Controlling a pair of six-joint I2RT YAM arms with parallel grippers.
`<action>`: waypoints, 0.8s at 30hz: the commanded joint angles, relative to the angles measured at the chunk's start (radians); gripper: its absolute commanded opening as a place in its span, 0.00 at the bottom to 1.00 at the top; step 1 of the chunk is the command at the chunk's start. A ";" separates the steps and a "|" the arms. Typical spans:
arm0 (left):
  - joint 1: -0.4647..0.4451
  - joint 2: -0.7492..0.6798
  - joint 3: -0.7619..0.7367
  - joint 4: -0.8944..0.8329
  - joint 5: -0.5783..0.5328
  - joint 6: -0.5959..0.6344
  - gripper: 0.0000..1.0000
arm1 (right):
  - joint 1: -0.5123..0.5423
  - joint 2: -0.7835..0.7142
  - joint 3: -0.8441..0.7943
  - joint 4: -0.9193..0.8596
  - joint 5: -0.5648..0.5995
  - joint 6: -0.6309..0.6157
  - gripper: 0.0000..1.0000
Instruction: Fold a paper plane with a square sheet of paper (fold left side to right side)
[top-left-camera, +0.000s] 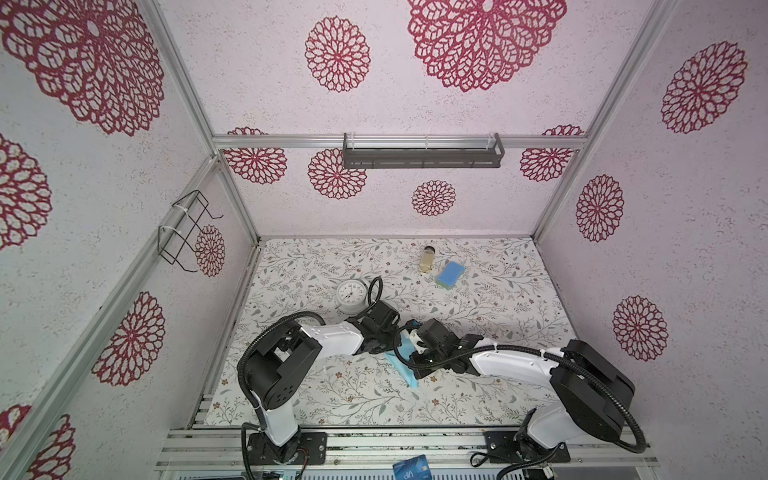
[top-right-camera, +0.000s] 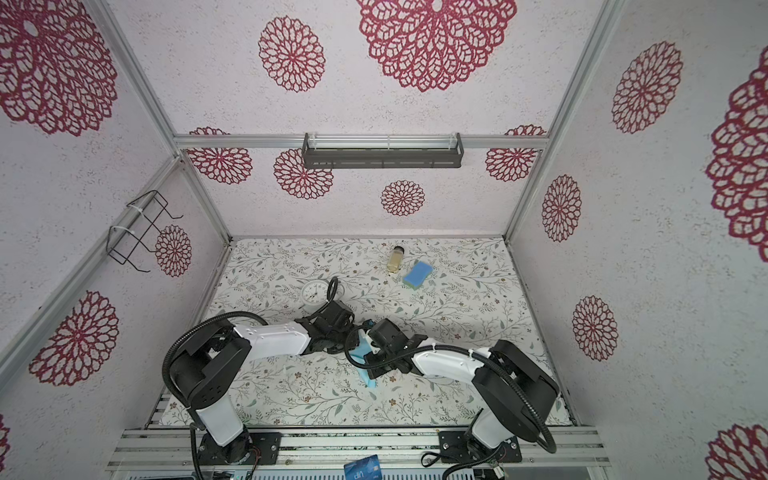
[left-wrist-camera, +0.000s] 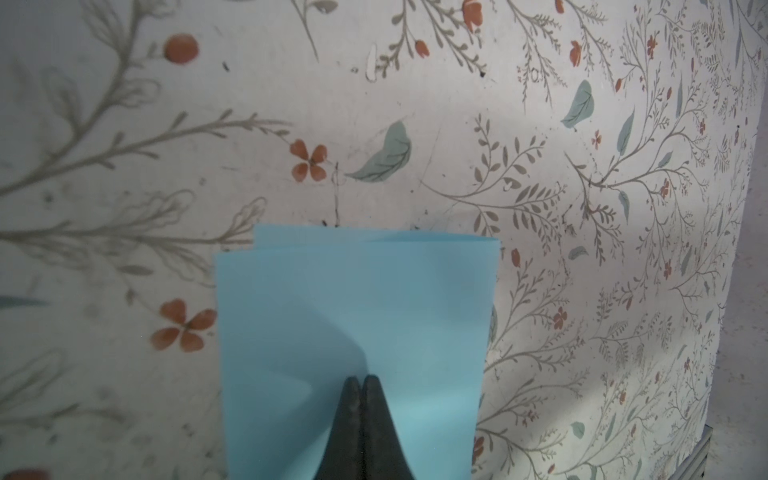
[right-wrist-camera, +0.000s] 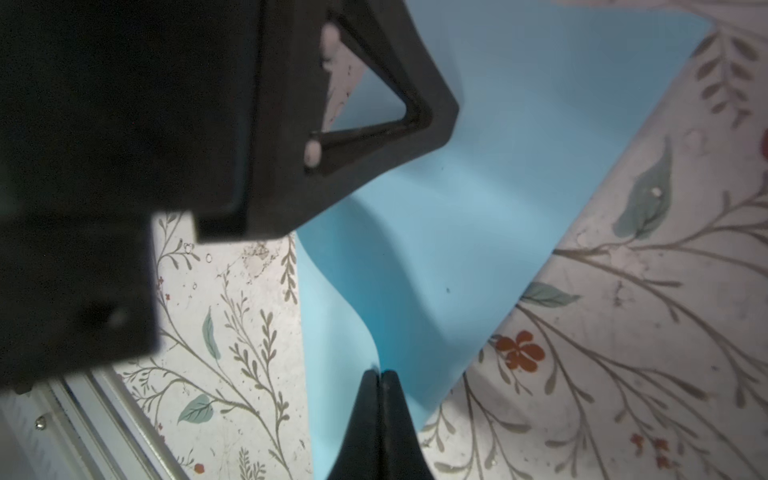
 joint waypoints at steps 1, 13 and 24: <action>-0.003 0.024 0.009 -0.036 -0.017 0.012 0.00 | -0.011 0.009 0.053 -0.051 -0.034 -0.091 0.00; -0.006 0.005 -0.025 -0.022 -0.016 0.002 0.00 | -0.034 0.073 0.062 -0.058 0.003 -0.124 0.00; -0.012 0.010 -0.040 0.008 -0.008 -0.010 0.00 | -0.055 0.091 0.063 -0.022 -0.011 -0.104 0.00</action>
